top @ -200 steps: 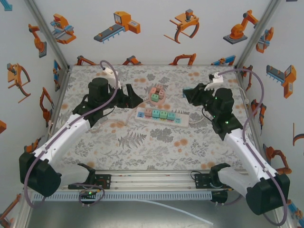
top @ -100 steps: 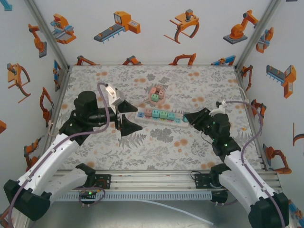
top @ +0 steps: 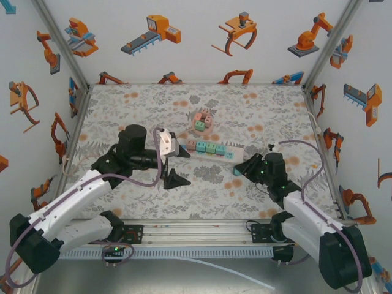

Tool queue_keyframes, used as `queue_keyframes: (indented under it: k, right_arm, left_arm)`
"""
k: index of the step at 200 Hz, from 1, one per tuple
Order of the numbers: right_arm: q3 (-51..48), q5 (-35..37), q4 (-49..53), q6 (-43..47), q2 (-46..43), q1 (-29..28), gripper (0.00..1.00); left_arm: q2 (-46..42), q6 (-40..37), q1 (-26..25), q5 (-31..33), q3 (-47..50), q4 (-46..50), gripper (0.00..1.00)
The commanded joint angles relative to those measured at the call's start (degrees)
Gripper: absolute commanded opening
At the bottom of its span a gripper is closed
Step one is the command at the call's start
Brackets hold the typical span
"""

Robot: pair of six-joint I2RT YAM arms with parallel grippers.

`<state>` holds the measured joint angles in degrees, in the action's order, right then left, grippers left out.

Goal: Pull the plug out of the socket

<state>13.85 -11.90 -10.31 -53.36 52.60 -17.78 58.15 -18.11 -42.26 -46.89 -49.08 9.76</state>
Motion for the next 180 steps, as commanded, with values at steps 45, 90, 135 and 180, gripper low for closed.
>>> queue_keyframes:
  k: [45,90,135,180]
  right_arm:
    - [-0.66,-2.52,-9.89,0.96,10.23,-1.46,0.17]
    - [-0.88,-0.05,-9.16,1.47,12.09,-2.88,0.43]
    - [-0.05,2.00,-3.19,3.95,10.02,-3.20,0.51]
    - [4.23,5.66,7.30,10.50,3.00,-3.21,0.56]
  left_arm:
    - [2.22,-2.98,-1.68,3.26,-3.12,2.71,0.97]
    - [2.34,-2.15,-1.78,7.88,-2.70,1.20,0.97]
    - [2.14,-0.53,-1.86,14.01,-2.60,0.60,0.97]
    - [0.70,0.67,-1.81,22.09,-1.81,-0.79,0.97]
